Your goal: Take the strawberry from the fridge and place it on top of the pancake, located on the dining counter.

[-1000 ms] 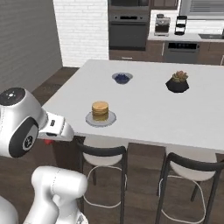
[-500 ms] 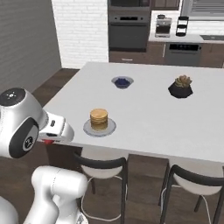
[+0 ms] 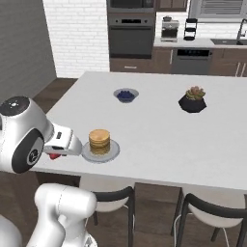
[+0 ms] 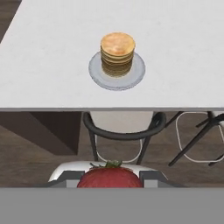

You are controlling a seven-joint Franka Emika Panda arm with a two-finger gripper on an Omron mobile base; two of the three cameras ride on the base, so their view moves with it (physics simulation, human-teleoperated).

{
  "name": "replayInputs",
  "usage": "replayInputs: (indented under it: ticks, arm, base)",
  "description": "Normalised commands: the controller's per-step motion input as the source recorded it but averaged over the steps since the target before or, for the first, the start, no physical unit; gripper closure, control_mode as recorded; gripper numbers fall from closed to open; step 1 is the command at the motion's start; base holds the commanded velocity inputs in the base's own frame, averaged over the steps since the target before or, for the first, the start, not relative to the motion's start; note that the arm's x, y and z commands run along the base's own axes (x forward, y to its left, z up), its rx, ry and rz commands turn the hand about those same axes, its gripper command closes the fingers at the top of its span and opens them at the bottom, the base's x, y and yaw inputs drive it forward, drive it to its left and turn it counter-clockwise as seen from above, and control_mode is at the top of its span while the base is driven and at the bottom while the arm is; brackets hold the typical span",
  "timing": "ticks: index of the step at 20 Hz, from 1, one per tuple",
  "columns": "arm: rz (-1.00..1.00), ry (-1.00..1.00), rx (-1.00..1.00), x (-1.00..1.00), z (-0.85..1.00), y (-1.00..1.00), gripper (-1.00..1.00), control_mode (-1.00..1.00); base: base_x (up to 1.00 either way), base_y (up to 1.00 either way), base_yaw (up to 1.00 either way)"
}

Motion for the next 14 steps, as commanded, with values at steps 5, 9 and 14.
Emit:
replayInputs:
  ticks: [5,9,14]
  arm:
    - [0.0,0.0,0.0,0.0,0.0,0.0,1.0,1.0]
    - [0.0,0.0,0.0,0.0,0.0,0.0,1.0,1.0]
    - [0.0,0.01,0.0,0.23,0.01,0.02,1.0,-1.0]
  base:
    - [0.4,0.13,-0.18]
    - [0.38,0.08,-0.1]
    - [0.11,0.0,0.0]
